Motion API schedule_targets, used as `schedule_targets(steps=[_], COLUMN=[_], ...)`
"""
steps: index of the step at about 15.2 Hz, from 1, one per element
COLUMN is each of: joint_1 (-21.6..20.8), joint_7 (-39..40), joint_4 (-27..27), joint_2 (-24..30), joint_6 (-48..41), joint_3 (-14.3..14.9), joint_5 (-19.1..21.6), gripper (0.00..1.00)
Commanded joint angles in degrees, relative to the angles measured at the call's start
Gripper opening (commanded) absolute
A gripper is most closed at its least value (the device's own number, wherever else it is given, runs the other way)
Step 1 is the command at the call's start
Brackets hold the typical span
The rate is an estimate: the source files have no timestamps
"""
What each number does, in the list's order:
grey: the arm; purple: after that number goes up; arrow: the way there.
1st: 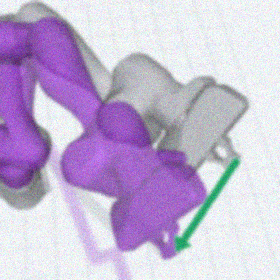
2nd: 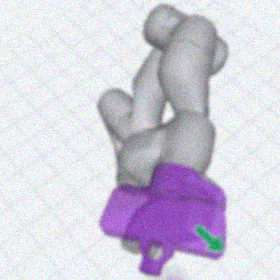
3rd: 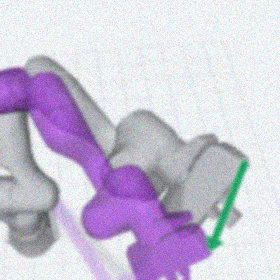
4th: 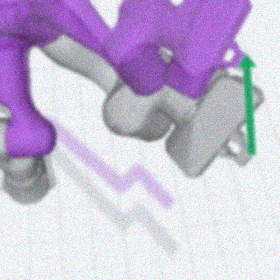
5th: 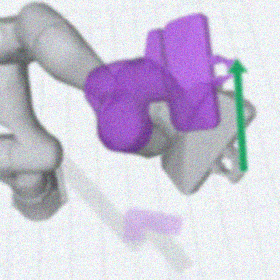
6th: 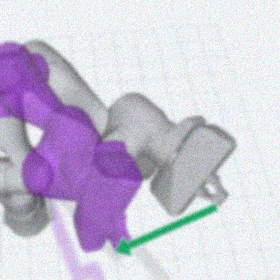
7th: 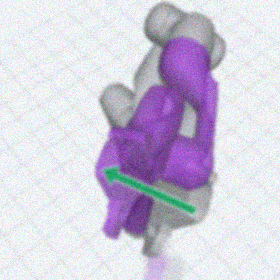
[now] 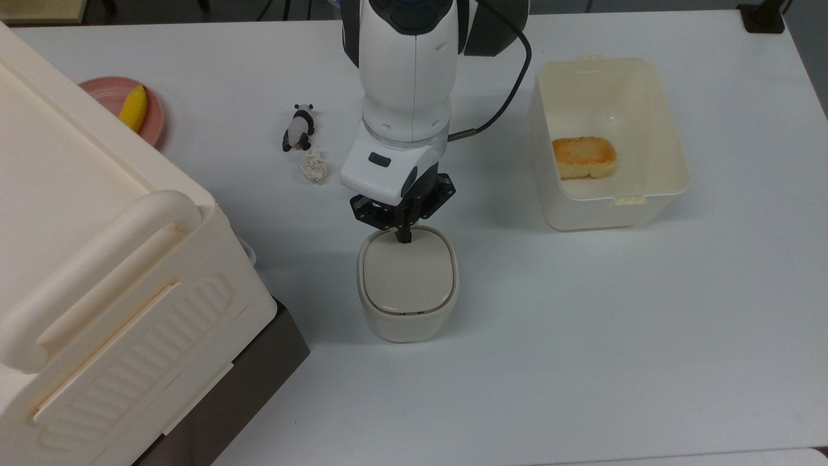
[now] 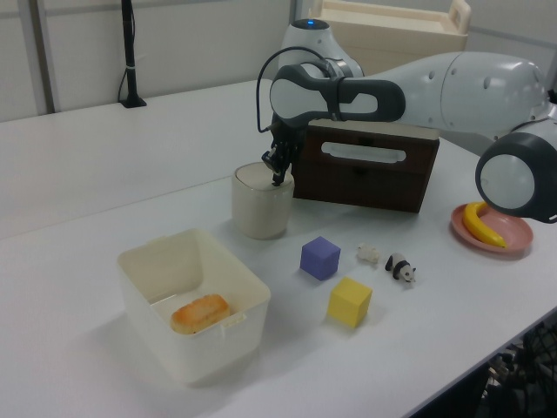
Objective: Open the trash can
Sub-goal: 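Lower the gripper onto the lid's front edge and hook it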
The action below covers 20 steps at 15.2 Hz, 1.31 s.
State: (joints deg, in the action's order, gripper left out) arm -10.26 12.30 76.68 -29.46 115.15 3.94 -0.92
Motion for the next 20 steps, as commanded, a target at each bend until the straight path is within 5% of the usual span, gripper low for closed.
schedule_targets(steps=[1, 13, 20], joint_1=[-0.2, -0.3, 0.1], joint_7=[1.2, 1.0, -2.9], joint_4=[-1.2, -1.2, -6.3], joint_2=[-1.0, -3.6, -2.0], joint_6=[0.4, 0.9, -1.2], joint_3=[-0.5, -0.9, -1.1], joint_5=[0.1, -1.3, -0.7], gripper=[0.0, 0.0, 0.0])
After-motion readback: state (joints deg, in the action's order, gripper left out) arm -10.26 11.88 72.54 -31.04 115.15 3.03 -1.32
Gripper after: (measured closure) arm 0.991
